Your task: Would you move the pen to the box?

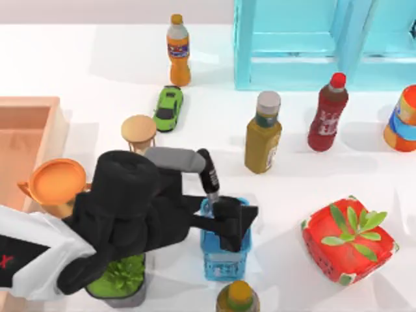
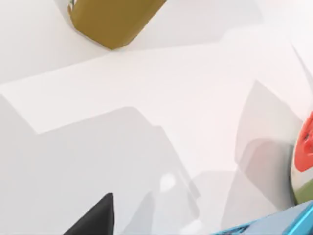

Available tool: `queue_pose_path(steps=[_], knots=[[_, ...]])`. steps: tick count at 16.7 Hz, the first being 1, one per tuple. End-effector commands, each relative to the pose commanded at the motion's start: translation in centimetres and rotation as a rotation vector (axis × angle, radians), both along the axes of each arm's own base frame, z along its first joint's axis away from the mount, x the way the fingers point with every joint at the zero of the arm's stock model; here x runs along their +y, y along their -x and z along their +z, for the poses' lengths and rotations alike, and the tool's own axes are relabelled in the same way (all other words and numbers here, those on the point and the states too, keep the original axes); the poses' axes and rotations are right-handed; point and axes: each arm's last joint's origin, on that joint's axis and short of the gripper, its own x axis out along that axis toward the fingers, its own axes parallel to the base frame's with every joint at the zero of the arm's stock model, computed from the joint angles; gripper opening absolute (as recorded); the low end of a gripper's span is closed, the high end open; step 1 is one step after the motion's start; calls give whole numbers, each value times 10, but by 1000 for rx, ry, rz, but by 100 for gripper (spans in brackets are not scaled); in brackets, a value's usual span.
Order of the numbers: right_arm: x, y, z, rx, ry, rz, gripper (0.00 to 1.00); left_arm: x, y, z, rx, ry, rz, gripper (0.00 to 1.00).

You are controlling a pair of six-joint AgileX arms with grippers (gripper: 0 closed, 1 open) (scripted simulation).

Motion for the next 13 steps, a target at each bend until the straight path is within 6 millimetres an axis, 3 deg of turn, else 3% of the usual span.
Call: queue_pose_path(steps=[12,13], knots=[[0,0,0,0,0,0,100,0,0,0,0,0,0,2],[0,0,0,0,0,0,100,0,0,0,0,0,0,0]])
